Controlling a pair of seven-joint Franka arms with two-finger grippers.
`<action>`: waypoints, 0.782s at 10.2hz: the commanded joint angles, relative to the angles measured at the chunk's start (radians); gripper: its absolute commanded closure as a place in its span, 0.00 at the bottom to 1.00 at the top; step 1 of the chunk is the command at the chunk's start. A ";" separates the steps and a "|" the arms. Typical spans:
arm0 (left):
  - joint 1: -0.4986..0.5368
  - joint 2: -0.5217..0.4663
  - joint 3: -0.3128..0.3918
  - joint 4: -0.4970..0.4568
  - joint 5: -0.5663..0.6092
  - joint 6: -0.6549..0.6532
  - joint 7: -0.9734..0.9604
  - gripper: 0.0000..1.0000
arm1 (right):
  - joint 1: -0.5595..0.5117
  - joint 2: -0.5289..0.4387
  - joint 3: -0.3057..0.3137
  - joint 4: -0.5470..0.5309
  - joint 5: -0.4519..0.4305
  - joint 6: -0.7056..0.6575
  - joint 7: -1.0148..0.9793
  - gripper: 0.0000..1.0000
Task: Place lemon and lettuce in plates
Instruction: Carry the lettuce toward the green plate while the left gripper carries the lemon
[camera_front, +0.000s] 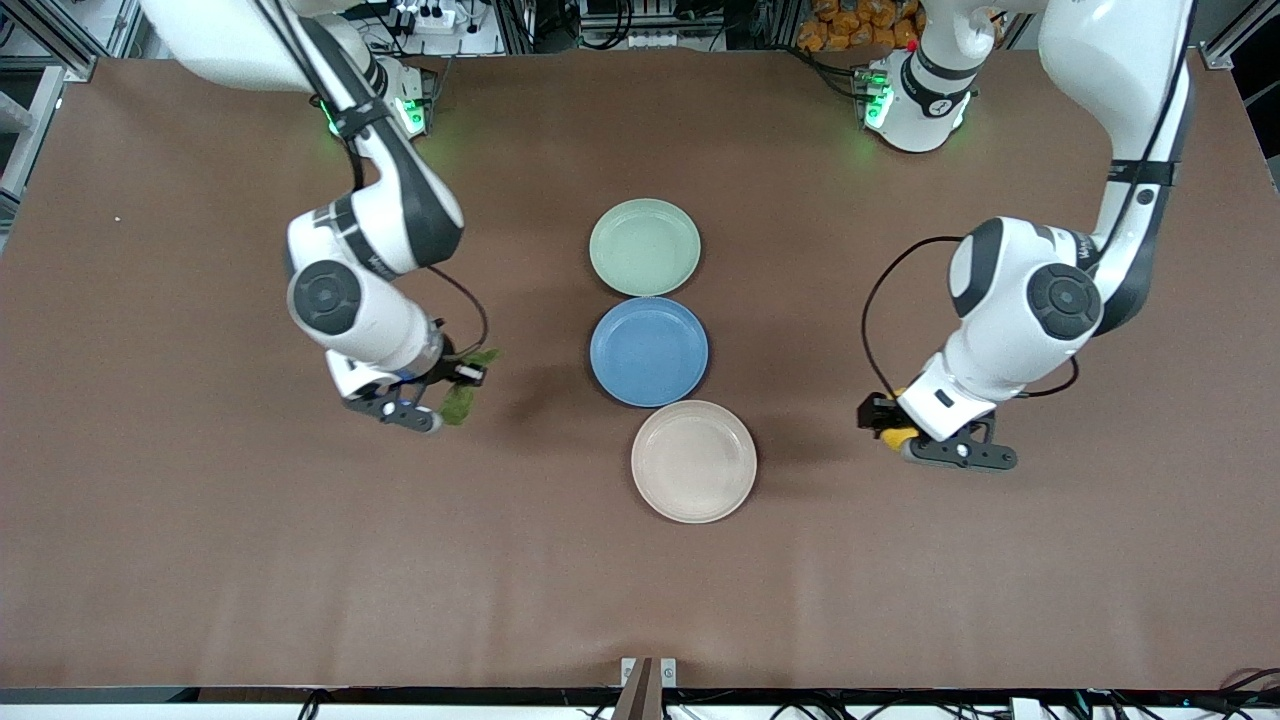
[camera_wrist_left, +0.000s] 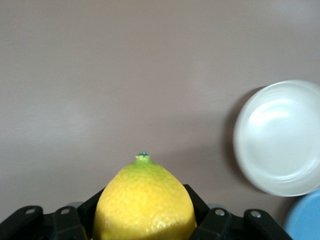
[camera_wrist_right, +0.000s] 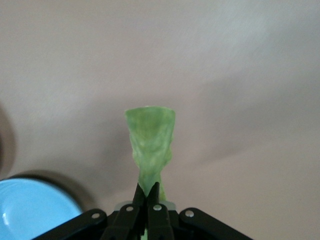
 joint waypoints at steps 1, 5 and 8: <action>-0.015 0.083 -0.068 0.118 -0.021 -0.017 -0.139 0.65 | 0.094 -0.026 -0.008 -0.028 0.009 -0.008 0.149 1.00; -0.093 0.264 -0.093 0.314 -0.018 -0.011 -0.340 0.65 | 0.278 -0.016 -0.008 -0.031 0.009 -0.029 0.408 1.00; -0.166 0.398 -0.084 0.379 -0.017 0.094 -0.432 0.65 | 0.392 0.003 -0.008 -0.031 0.009 -0.042 0.574 1.00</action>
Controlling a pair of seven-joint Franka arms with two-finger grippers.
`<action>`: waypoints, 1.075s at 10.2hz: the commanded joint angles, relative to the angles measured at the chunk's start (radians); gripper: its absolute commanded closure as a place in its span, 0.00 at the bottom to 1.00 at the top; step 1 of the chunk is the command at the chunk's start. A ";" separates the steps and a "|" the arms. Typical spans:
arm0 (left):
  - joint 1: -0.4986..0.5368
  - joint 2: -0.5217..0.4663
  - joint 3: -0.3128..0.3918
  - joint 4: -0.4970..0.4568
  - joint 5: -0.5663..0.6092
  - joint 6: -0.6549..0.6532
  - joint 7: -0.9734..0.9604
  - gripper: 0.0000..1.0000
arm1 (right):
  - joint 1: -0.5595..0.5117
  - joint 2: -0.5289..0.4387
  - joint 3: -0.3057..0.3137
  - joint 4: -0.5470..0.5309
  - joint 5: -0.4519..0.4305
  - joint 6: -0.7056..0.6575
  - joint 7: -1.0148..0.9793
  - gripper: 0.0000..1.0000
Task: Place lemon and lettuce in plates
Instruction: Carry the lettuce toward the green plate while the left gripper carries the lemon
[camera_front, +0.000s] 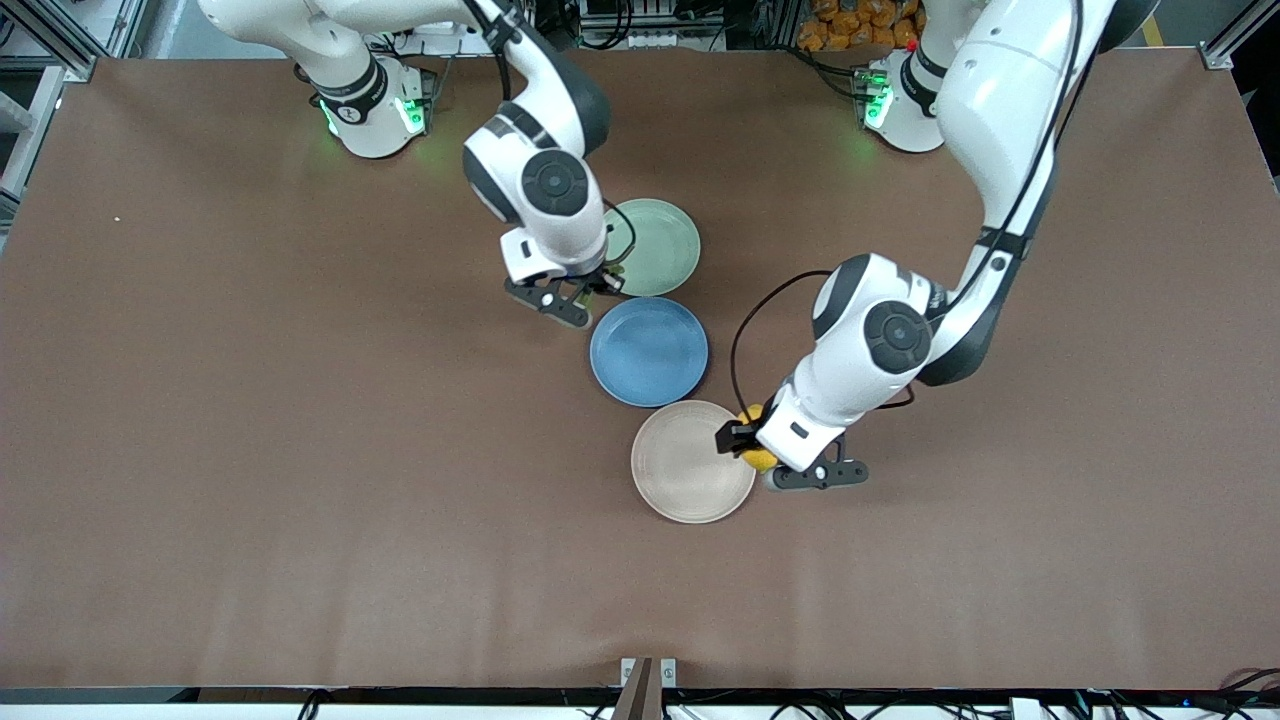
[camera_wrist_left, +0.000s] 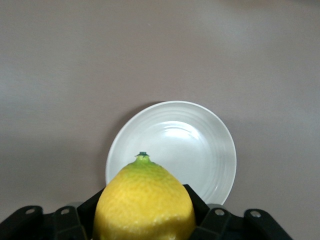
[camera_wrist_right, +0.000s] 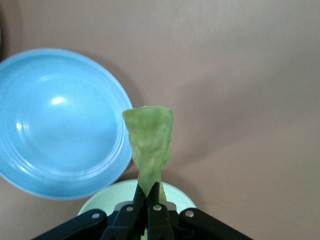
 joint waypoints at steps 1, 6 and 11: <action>-0.056 0.125 0.009 0.071 -0.012 0.113 -0.074 0.65 | 0.054 0.017 -0.008 -0.010 0.007 -0.004 0.097 1.00; -0.076 0.224 0.012 0.071 -0.009 0.245 -0.071 0.61 | 0.149 0.084 -0.008 -0.005 0.001 0.068 0.269 1.00; -0.072 0.214 0.028 0.070 0.057 0.246 -0.069 0.00 | 0.186 0.137 -0.010 0.002 -0.007 0.168 0.360 1.00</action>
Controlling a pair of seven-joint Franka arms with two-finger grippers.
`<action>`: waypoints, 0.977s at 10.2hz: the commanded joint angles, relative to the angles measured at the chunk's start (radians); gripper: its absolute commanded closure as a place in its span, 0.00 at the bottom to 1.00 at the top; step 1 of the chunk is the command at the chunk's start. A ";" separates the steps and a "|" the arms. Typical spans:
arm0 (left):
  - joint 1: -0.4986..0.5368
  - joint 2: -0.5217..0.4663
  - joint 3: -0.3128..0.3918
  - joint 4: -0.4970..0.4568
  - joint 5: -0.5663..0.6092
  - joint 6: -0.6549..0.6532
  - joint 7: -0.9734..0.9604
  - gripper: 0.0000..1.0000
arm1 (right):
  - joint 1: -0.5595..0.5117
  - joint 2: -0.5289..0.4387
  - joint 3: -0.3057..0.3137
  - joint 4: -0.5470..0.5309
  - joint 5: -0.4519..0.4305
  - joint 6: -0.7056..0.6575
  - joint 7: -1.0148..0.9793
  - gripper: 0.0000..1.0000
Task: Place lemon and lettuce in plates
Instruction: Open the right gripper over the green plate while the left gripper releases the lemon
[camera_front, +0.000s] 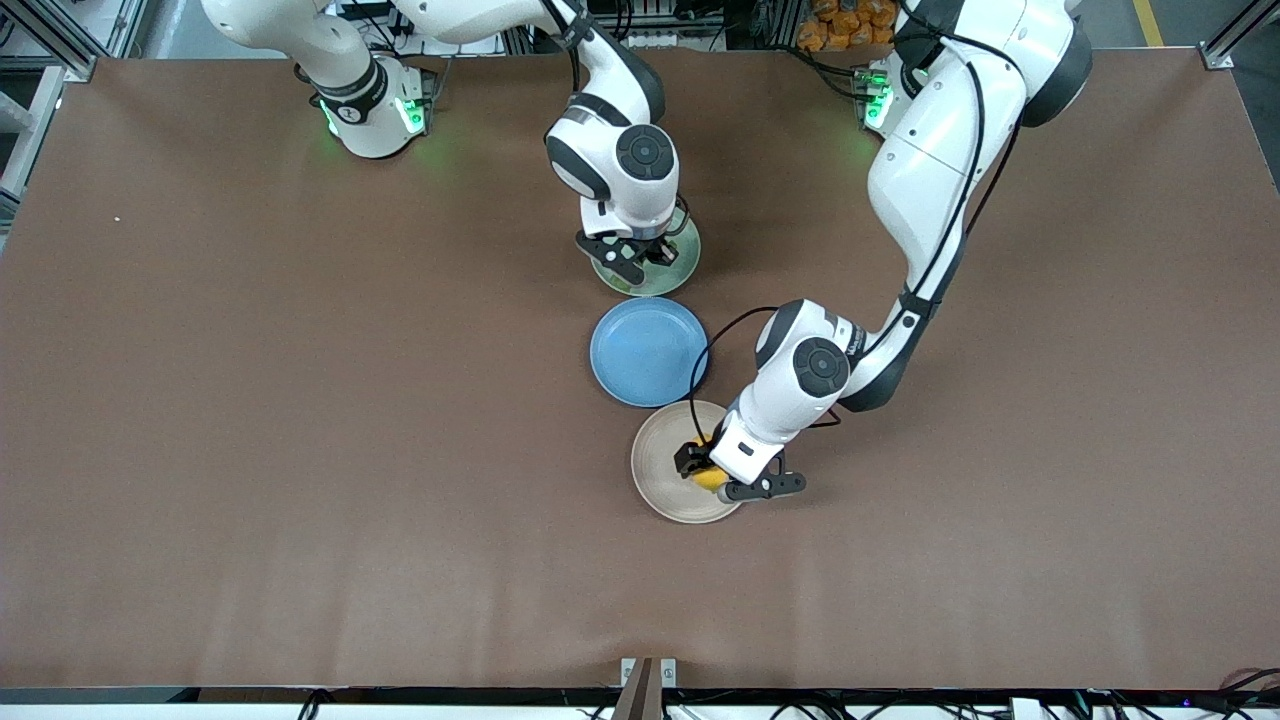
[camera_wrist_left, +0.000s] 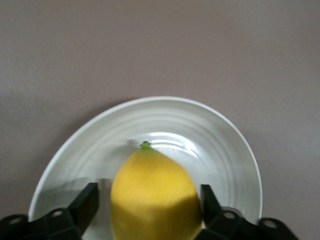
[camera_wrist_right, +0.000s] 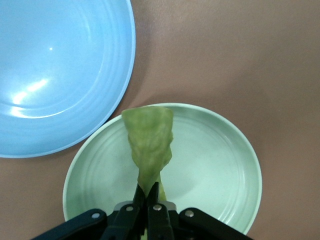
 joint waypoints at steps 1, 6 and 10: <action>-0.006 -0.005 0.012 0.015 0.031 0.002 -0.010 0.00 | 0.020 -0.006 -0.009 0.013 -0.005 0.000 0.036 0.59; 0.054 -0.138 0.011 0.012 0.037 -0.224 0.008 0.00 | 0.022 -0.047 -0.018 0.043 -0.056 -0.050 0.045 0.00; 0.132 -0.276 0.011 -0.064 0.072 -0.358 0.097 0.00 | -0.124 -0.139 -0.015 0.046 -0.074 -0.170 -0.209 0.00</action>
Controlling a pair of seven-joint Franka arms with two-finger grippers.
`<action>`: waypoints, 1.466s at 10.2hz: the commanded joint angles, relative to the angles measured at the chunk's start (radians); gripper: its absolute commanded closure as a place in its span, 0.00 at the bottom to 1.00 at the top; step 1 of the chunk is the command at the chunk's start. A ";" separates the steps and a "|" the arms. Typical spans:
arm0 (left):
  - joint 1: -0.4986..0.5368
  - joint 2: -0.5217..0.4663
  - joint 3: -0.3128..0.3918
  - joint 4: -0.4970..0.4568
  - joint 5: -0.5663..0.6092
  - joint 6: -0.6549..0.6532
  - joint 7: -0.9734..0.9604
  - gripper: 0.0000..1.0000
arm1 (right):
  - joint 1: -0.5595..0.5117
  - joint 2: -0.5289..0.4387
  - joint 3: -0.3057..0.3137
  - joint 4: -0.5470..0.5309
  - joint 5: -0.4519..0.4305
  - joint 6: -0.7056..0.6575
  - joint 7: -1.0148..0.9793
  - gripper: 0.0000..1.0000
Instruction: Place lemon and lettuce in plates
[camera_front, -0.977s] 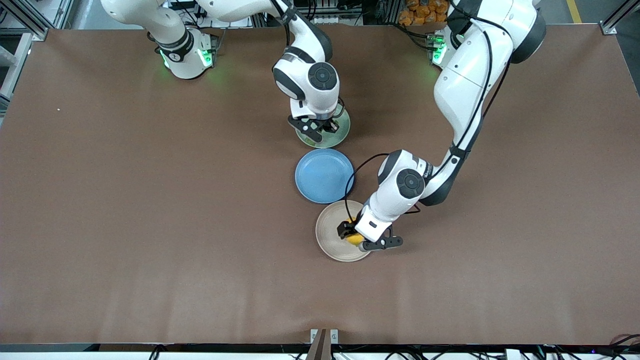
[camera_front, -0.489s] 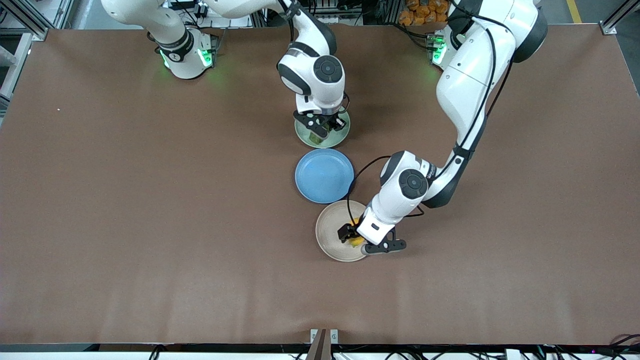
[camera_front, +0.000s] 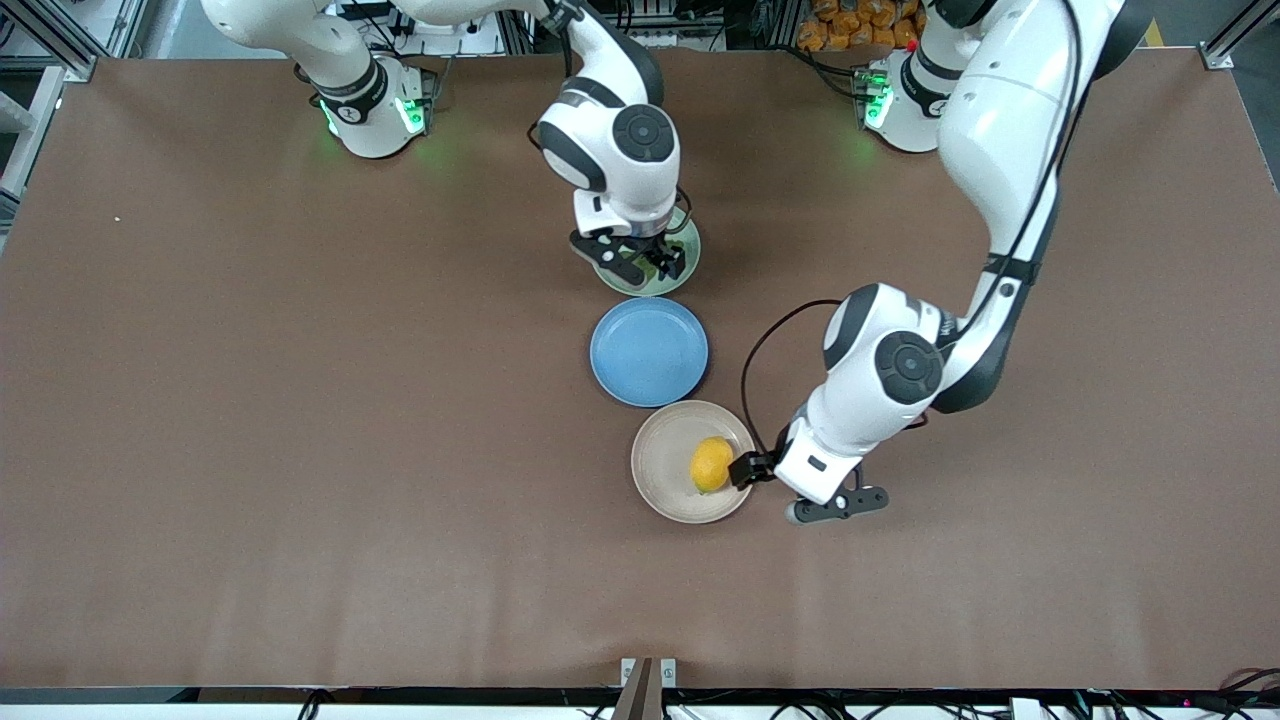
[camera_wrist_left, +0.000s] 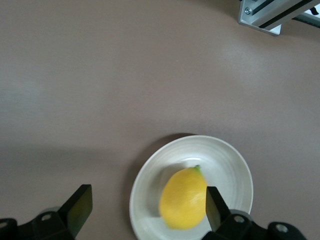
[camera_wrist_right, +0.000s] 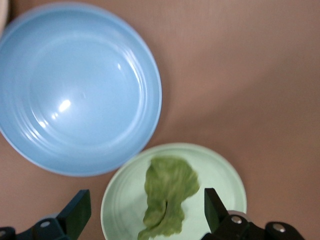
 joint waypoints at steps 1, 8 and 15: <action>0.048 -0.101 -0.001 -0.139 0.057 -0.028 0.065 0.00 | -0.112 -0.071 0.011 -0.017 -0.012 -0.083 -0.174 0.00; 0.152 -0.195 0.095 -0.347 0.089 -0.025 0.428 0.00 | -0.508 -0.111 0.010 -0.017 -0.014 -0.153 -0.745 0.00; 0.226 -0.288 0.138 -0.462 0.111 -0.017 0.606 0.00 | -0.825 -0.105 0.010 -0.025 -0.015 -0.114 -1.187 0.00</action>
